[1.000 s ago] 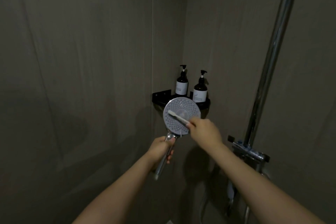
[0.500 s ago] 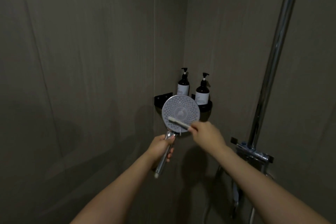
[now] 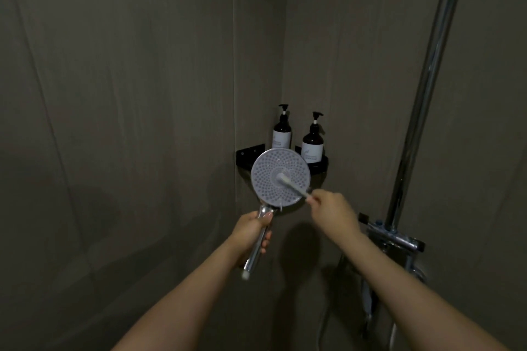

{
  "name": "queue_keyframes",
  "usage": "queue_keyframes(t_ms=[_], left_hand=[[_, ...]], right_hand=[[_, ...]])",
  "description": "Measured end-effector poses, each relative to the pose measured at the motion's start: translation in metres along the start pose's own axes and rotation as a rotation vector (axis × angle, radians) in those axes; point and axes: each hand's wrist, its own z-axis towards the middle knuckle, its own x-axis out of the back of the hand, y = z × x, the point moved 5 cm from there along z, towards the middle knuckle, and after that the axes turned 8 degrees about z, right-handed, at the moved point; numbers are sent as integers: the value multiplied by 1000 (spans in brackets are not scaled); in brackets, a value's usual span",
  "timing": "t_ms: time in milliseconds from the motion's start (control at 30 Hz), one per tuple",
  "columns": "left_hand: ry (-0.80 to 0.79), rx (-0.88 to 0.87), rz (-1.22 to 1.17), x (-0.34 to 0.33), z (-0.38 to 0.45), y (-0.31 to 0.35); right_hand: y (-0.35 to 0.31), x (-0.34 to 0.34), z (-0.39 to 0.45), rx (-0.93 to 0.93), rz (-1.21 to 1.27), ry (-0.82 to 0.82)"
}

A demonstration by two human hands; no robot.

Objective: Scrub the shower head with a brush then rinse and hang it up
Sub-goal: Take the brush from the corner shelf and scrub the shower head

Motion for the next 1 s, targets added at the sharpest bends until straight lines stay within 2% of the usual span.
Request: queue_keyframes(t_ms=[67,167,300,400,533,633,767,867,1000], left_hand=[[-10,1,2,-2,2,-1],[4,23,-18,-3,2,-2],[-6,25,-15,-5,1,-3],[-7,25,-27,-4,-1,-4],[-12,31,-37,-6,1,-5],[-9,36,-55,-5,1,-5],[-5,39,-40,-1,3,-7],[-2,40,-17,1,4,-7],[-9,28,-2,0,4,-5]], right_hand=[[6,12,4,-15,35,98],[9,1,-4,-51,30,-73],[13,14,-2,-41,27,56],[15,2,-8,-71,49,-85],[18,10,-8,-73,20,34],[17,0,-11,-98,24,-89],[16,10,-5,-112,26,54],[11,-1,-4,-138,55,-63],[-4,6,8,-84,9,25]])
